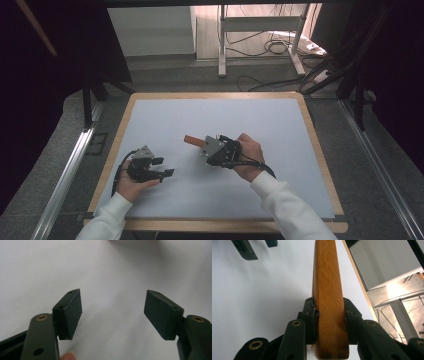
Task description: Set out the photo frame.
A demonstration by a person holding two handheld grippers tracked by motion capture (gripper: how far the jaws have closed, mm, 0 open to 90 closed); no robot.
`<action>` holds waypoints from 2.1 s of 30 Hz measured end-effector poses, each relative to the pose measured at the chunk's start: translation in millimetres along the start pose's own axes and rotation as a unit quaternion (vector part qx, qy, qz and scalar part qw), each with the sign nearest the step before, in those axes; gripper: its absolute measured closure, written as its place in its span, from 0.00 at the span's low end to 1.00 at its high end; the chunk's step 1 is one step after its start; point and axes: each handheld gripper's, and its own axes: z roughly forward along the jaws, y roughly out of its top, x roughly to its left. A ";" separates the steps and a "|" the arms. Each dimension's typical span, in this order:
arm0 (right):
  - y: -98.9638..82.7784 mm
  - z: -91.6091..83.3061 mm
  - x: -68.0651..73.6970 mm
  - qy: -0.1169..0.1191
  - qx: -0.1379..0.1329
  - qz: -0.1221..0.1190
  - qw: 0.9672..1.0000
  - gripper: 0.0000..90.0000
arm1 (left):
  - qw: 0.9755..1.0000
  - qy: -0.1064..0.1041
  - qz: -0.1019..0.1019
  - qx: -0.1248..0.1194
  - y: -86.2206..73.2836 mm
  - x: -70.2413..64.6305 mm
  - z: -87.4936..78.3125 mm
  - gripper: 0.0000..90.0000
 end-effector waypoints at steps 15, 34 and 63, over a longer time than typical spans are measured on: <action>-2.5 -50.9 14.8 0.059 -0.061 0.026 0.996 0.77 | 1.000 0.002 0.002 0.003 -0.4 -2.3 2.8 0.34; -28.9 -44.8 -6.1 0.089 -0.059 0.092 0.990 0.72 | 1.000 0.001 0.006 0.008 -0.7 -3.1 5.1 0.34; -56.4 -2.3 -49.3 0.066 -0.013 0.185 0.981 0.47 | 1.000 0.000 0.011 0.011 -0.8 -2.8 5.6 0.34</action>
